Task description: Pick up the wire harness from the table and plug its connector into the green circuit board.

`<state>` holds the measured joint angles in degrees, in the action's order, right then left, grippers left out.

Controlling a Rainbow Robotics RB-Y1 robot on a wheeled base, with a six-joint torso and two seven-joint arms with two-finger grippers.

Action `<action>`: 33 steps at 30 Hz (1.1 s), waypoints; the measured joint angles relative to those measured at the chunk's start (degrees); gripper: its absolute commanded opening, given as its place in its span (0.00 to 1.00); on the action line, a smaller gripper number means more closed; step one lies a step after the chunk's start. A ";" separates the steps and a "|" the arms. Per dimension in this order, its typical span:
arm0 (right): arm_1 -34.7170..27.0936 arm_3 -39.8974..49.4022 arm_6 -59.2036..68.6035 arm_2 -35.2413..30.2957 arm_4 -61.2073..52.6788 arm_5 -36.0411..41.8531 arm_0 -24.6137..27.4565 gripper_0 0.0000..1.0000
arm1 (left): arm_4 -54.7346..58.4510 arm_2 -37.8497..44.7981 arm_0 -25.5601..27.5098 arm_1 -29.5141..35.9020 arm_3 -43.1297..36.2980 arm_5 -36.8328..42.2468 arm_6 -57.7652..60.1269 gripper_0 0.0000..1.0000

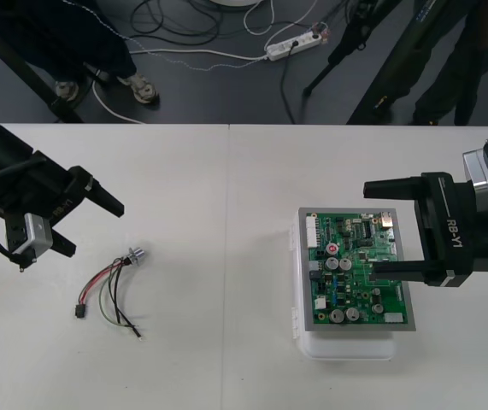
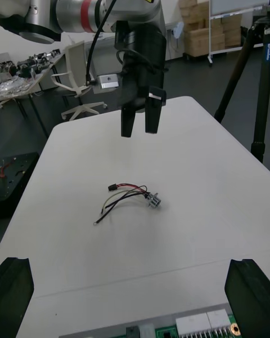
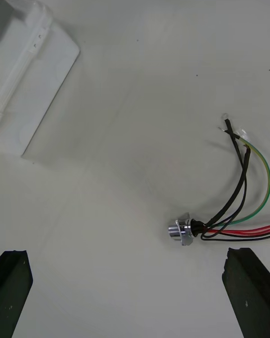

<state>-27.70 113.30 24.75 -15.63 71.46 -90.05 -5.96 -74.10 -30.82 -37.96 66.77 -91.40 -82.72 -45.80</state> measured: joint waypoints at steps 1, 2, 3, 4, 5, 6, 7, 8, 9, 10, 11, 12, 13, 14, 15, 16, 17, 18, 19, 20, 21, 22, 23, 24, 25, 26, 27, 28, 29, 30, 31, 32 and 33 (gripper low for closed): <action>0.70 -0.02 -0.08 0.00 0.01 0.00 -0.21 1.00 | -0.01 -1.10 -0.85 0.01 0.00 0.00 -0.02 1.00; 1.49 -0.04 -0.34 0.00 0.04 0.00 -0.39 1.00 | -0.09 -2.22 -1.75 0.03 0.00 0.01 -0.08 1.00; 2.27 -0.05 -0.79 0.00 0.07 0.00 -0.54 1.00 | -0.20 -3.34 -2.61 0.04 0.00 0.01 -0.20 1.00; 3.07 -0.07 -1.20 0.00 0.15 0.00 -0.66 1.00 | -0.36 -4.56 -3.58 0.08 0.01 0.02 -0.50 1.00; 3.83 -0.08 -1.40 0.00 0.22 0.00 -0.74 1.00 | -0.62 -5.79 -4.53 0.10 0.01 0.05 -1.15 1.00; 4.50 -0.10 -1.64 0.00 0.26 0.00 -0.78 1.00 | -0.90 -6.91 -5.43 0.12 0.02 0.06 -2.07 1.00; 5.07 -0.12 -2.18 0.00 0.27 0.00 -0.80 1.00 | -1.15 -7.98 -6.29 0.13 0.02 0.07 -3.29 1.00; 5.61 -0.14 -3.12 0.00 0.27 0.00 -0.80 1.00 | -1.42 -8.98 -7.16 0.13 0.02 0.08 -4.92 1.00; 6.07 -0.18 -4.38 0.00 0.28 0.00 -0.81 1.00 | -1.67 -9.98 -8.01 0.13 0.02 0.10 -6.59 1.00; 6.47 -0.28 -5.76 0.00 0.28 0.00 -0.80 1.00 | -1.95 -11.02 -8.91 0.13 0.02 0.13 -8.60 1.00; 6.78 -0.40 -7.35 0.00 0.29 0.00 -0.80 1.00 | -2.21 -12.11 -9.78 0.14 0.02 0.17 -10.30 1.00; 7.07 -0.51 -9.05 0.00 0.29 0.00 -0.80 1.00 | -2.43 -13.29 -10.70 0.14 0.02 0.27 -12.10 1.00; 7.28 -0.57 -10.31 0.00 0.29 0.00 -0.80 1.00 | -2.70 -14.50 -11.56 0.14 0.02 0.44 -13.59 1.00; 7.44 -0.62 -11.43 0.00 0.29 0.00 -0.80 1.00 | -2.94 -15.83 -12.50 0.15 0.02 0.67 -14.90 1.00; 7.52 -0.66 -12.23 0.00 0.29 0.00 -0.80 1.00 | -3.12 -17.13 -13.39 0.15 0.02 0.91 -15.65 1.00; 7.57 -0.69 -12.80 0.00 0.28 0.00 -0.78 1.00 | -3.32 -18.40 -14.25 0.15 0.03 1.23 -16.00 1.00; 7.60 -0.70 -13.60 0.00 0.27 0.00 -0.74 1.00 | -3.54 -19.69 -15.10 0.15 0.03 1.59 -16.01 1.00; 7.63 -0.70 -14.27 0.01 0.24 0.00 -0.67 1.00 | -3.92 -20.80 -15.89 0.15 0.03 2.03 -16.01 1.00; 7.65 -0.70 -15.05 0.01 0.22 0.00 -0.58 1.00 | -4.33 -21.75 -16.56 0.15 0.04 2.40 -16.02 1.00; 7.69 -0.70 -15.76 0.02 0.18 0.00 -0.45 1.00 | -4.86 -22.64 -17.25 0.15 0.04 2.75 -16.02 1.00; 7.73 -0.70 -16.14 0.03 0.13 0.00 -0.29 1.00 | -5.47 -23.42 -17.88 0.15 0.04 3.13 -16.03 1.00; 7.77 -0.71 -16.40 0.05 0.07 0.00 -0.13 1.00 | -6.00 -24.08 -18.42 0.14 0.04 3.44 -16.06 1.00; 7.84 -0.75 -16.57 0.07 0.02 0.00 0.03 1.00 | -6.60 -24.76 -18.98 0.14 0.05 3.78 -16.15 1.00; 7.98 -0.86 -16.58 0.08 -0.01 0.00 0.16 1.00 | -7.20 -25.42 -19.52 0.14 0.07 4.15 -16.36 1.00; 8.18 -1.11 -16.58 0.09 -0.06 0.00 0.25 1.00 | -7.61 -26.07 -19.99 0.14 0.10 4.44 -16.78 1.00; 8.40 -1.55 -16.58 0.12 -0.25 0.00 0.30 1.00 | -8.08 -26.68 -20.41 0.12 0.13 4.74 -17.48 1.00; 8.66 -2.14 -16.58 0.17 -0.58 0.00 0.33 1.00 | -8.54 -27.32 -20.84 0.11 0.17 5.09 -18.40 1.00; 8.86 -2.86 -16.58 0.27 -0.91 0.00 0.33 1.00 | -8.88 -27.96 -21.23 0.11 0.23 5.46 -19.44 1.00; 8.99 -3.33 -16.58 0.36 -1.08 0.00 0.34 1.00 | -9.11 -28.50 -21.55 0.10 0.30 5.77 -20.44 1.00; 9.08 -3.70 -16.57 0.43 -1.19 0.00 0.34 1.00 | -9.39 -29.05 -21.87 0.07 0.40 6.19 -21.77 1.00; 9.13 -3.94 -16.57 0.48 -1.24 0.00 0.34 1.00 | -9.66 -29.57 -22.17 0.02 0.50 6.55 -22.94 1.00; 9.15 -4.06 -16.57 0.53 -1.25 0.00 0.34 1.00 | -10.05 -30.01 -22.45 -0.05 0.60 6.94 -24.16 1.00; 9.16 -4.09 -16.56 0.56 -1.26 0.00 0.34 1.00 | -10.51 -30.39 -22.69 -0.16 0.70 7.28 -25.32 1.00</action>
<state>-18.54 109.21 8.19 -15.07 70.21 -90.05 -5.62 -84.61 -61.21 -60.65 66.61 -90.70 -75.44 -71.12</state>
